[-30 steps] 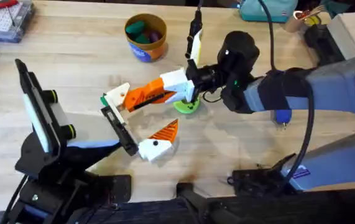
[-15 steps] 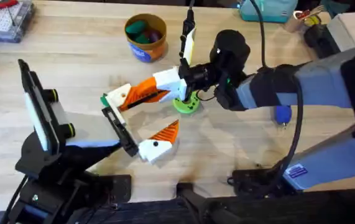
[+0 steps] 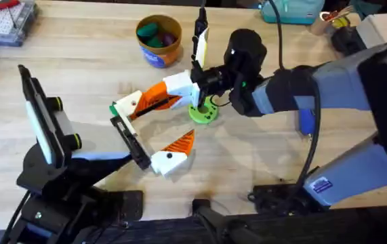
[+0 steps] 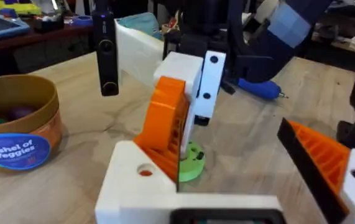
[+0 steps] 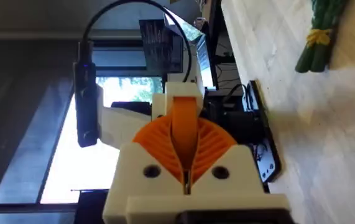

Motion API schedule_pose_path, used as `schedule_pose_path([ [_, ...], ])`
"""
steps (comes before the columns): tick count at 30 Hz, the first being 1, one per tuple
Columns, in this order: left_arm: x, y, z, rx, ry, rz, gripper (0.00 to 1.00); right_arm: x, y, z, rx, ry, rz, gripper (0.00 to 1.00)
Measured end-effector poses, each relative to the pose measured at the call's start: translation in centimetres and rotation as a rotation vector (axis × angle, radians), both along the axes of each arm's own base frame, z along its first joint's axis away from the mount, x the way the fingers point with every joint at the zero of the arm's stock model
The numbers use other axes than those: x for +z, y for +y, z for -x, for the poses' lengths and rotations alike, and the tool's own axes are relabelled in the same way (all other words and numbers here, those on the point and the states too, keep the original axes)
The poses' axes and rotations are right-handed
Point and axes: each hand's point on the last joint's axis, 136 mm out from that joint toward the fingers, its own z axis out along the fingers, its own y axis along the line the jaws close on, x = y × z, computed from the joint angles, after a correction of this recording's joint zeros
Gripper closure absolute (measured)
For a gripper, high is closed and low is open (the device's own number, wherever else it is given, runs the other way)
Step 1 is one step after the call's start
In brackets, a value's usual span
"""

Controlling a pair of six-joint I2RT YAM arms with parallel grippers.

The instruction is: Pick up the gripper from the table and insert it into the empty holder that is missing its gripper. Then pick up a screw, insert it into the mounting hole, and use the screwdriver to tighten it. Finally, clean up the table by picking up the vegetable and placing it into the bucket.

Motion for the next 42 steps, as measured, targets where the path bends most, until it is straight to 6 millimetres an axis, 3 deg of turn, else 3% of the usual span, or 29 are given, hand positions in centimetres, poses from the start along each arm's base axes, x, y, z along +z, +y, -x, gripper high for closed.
schedule_pose_path([
  [38,0.01,0.01,-0.01,0.001,0.000,0.000,0.011,0.05,0.09,0.10,0.007,0.011,0.002,0.993],
  [39,0.00,0.01,-0.01,0.001,0.000,0.000,0.011,0.05,0.09,0.10,0.008,0.013,0.003,0.973],
  [40,0.01,0.00,0.00,0.000,-0.001,0.000,0.011,0.02,0.09,0.10,0.008,0.018,0.005,0.883],
  [42,0.01,-0.11,0.16,-0.011,-0.001,0.000,0.011,-0.02,0.22,0.27,0.012,0.022,0.007,0.591],
])
